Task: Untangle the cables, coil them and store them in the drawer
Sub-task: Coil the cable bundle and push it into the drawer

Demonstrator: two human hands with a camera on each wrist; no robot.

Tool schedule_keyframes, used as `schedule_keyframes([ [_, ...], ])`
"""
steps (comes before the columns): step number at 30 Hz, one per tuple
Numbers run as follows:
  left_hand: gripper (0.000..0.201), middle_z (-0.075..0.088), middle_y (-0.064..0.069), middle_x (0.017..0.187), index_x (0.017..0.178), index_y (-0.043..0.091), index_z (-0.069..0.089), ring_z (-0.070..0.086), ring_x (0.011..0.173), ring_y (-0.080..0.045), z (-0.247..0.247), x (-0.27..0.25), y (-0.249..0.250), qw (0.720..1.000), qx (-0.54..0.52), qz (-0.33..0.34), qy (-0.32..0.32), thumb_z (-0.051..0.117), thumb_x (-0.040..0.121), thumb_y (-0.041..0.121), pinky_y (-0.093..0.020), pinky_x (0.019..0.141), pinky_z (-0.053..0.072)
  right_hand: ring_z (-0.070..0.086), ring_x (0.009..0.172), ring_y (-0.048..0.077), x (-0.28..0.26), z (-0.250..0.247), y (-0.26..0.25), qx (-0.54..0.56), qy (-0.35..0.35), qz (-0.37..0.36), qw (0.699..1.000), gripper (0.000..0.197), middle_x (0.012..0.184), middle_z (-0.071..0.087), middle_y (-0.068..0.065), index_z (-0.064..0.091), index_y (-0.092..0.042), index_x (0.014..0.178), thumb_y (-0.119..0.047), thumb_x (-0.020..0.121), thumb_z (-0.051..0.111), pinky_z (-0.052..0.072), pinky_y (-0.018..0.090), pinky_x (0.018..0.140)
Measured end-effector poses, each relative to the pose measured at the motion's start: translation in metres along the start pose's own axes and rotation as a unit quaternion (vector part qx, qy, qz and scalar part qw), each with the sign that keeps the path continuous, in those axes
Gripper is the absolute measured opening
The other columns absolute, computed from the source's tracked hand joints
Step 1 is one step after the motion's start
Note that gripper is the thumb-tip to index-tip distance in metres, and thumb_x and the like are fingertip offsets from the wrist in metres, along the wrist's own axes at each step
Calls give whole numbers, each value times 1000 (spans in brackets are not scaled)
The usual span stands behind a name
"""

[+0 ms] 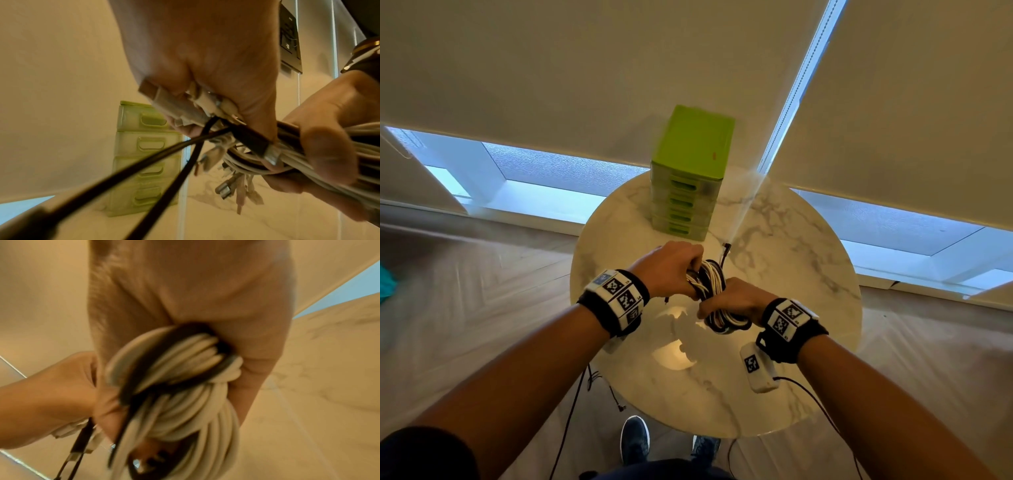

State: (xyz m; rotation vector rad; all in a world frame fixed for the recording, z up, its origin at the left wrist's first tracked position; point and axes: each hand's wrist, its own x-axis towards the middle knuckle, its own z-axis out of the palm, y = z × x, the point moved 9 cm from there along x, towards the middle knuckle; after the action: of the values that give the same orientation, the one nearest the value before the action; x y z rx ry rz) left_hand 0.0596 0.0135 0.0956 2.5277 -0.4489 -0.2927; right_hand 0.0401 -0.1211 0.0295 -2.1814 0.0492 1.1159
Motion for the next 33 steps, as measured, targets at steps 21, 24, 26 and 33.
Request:
schedule_keyframes([
  [21, 43, 70, 7, 109, 121, 31, 64, 67, 98, -17, -7, -10, -27, 998, -4, -53, 41, 71, 85, 54, -34, 83, 53, 70, 74, 32, -3, -13, -11, 205, 62, -76, 974, 16, 79, 72, 20, 73, 2, 88, -10, 77, 73, 58, 39, 70],
  [24, 19, 63, 3, 93, 107, 17, 67, 60, 85, -20, -1, -9, -24, 997, -48, -40, 41, 67, 93, 29, -32, 76, 45, 65, 73, 28, 2, -32, -8, 181, 124, -57, 974, 27, 75, 69, 14, 74, 1, 89, -19, 72, 78, 51, 37, 69],
  [26, 11, 63, 2, 91, 102, 15, 67, 58, 84, -18, -5, -9, -22, 993, -91, -34, 70, 67, 93, 21, -30, 77, 43, 61, 69, 23, 0, -30, -10, 144, 106, -48, 983, 29, 73, 66, 11, 74, -1, 88, -23, 70, 80, 46, 35, 66],
  [33, 10, 66, -7, 100, 105, 7, 64, 58, 93, -18, -19, -9, -18, 956, -251, -42, 147, 63, 95, 9, -21, 76, 42, 70, 81, 36, -19, -7, -34, 249, 13, -128, 960, 8, 78, 70, 19, 69, -9, 76, -6, 80, 74, 60, 46, 78],
])
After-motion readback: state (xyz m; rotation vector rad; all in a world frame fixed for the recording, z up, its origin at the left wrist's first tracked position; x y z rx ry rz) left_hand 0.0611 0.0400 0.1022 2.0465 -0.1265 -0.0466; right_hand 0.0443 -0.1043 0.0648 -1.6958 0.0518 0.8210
